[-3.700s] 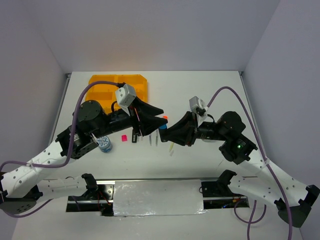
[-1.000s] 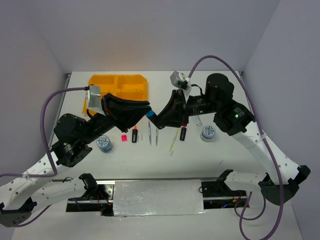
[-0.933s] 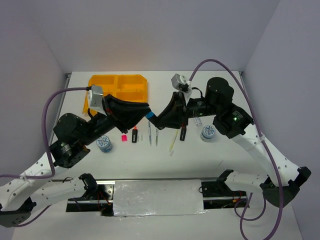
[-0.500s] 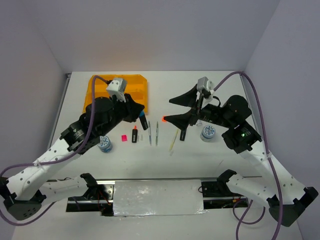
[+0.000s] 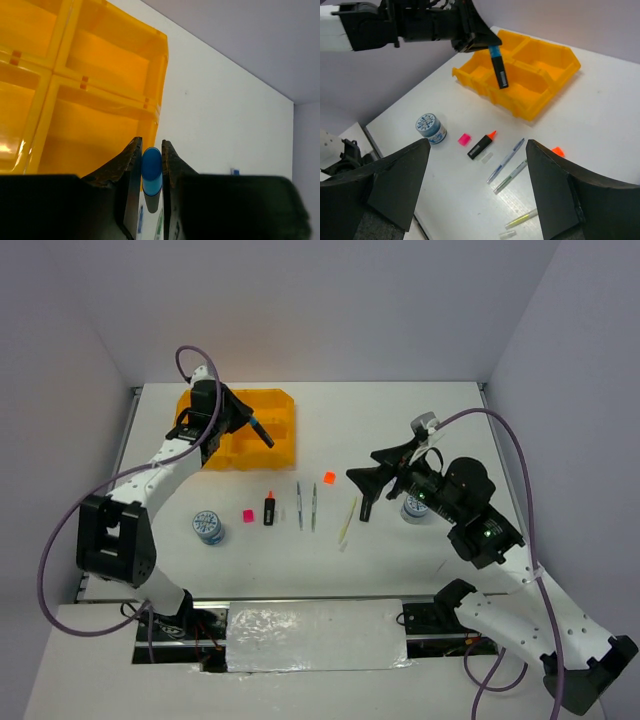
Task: Sort the stationery into containers
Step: Place the pen in the storage box.
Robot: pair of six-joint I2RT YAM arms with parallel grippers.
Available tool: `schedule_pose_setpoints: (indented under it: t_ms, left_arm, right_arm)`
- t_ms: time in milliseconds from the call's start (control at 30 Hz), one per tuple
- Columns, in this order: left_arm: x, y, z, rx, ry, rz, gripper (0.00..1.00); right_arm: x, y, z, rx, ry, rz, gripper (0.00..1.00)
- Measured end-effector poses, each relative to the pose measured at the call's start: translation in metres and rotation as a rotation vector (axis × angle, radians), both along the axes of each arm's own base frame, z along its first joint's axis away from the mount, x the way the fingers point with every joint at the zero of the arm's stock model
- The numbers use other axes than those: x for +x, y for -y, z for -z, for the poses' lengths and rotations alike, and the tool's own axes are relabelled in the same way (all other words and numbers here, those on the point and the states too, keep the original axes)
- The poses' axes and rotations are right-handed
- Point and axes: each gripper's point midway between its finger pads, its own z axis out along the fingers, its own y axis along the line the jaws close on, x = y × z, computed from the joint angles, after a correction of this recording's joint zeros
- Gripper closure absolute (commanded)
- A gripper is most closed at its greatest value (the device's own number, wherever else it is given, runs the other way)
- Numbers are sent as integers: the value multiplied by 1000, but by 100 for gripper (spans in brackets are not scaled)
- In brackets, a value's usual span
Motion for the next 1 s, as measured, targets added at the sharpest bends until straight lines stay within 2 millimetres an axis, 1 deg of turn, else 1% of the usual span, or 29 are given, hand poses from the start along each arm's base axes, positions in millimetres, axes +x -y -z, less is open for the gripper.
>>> schedule_pose_setpoints:
  t_ms: [33, 67, 167, 200, 267, 300, 367, 400, 433, 467, 500, 533, 567, 600, 667, 733, 767, 833, 900, 933, 1000]
  left_arm:
    - [9, 0, 2, -20, 15, -8, 100]
    - [17, -2, 11, -26, 7, -15, 100]
    - [40, -7, 20, -52, 30, -30, 93]
    - [46, -9, 22, -64, 39, -37, 89]
    - [56, -13, 27, -75, 56, -43, 85]
    - [61, -15, 29, -78, 66, -48, 81]
    - [68, -17, 32, -81, 85, -51, 76]
    - [71, -16, 34, -83, 94, -49, 67]
    - [73, -16, 37, -84, 101, -46, 61]
    - [72, -15, 40, -86, 105, -43, 56]
    - [71, -15, 42, -85, 104, -39, 47]
    - [71, -15, 44, -86, 108, -38, 42]
    - [70, -15, 46, -88, 108, -38, 34]
    - [68, -15, 47, -89, 108, -38, 29]
    - [62, -16, 52, -89, 100, -41, 23]
    - [55, -17, 54, -87, 93, -43, 13]
    - [54, -17, 52, -86, 91, -45, 1]
    - [51, -18, 45, -85, 95, -43, 1]
    - [44, -16, 34, -82, 90, -38, 1]
    - [39, -17, 25, -73, 87, -40, 1]
    - [26, -13, 0, -43, 88, -29, 1]
  right_arm:
    - [0, -1, 3, 1, -10, -4, 14]
    - [0, -2, 7, -2, -23, -9, 14]
    - [2, -8, 16, -16, -51, -29, 14]
    - [3, -10, 19, -22, -60, -38, 14]
    - [7, -15, 27, -42, -78, -53, 14]
    - [9, -18, 29, -52, -85, -59, 14]
    - [13, -22, 30, -68, -92, -71, 13]
    - [16, -25, 28, -74, -92, -76, 13]
    - [20, -28, 23, -78, -85, -82, 13]
    - [23, -31, 17, -79, -74, -88, 13]
    - [26, -34, 8, -76, -59, -94, 12]
    - [29, -36, 0, -73, -44, -99, 12]
    - [31, -38, -8, -70, -29, -103, 12]
    - [34, -40, -17, -67, -11, -104, 12]
    - [39, -43, -28, -62, 12, -104, 12]
    - [45, -46, -31, -59, 18, -100, 10]
    - [49, -47, -30, -59, 15, -98, 7]
    - [57, -49, -20, -69, -12, -79, 5]
    - [72, -49, -5, -87, -72, -32, 5]
    - [83, -49, 7, -105, -122, 8, 0]
    - [107, -49, 28, -144, -221, 90, 0]
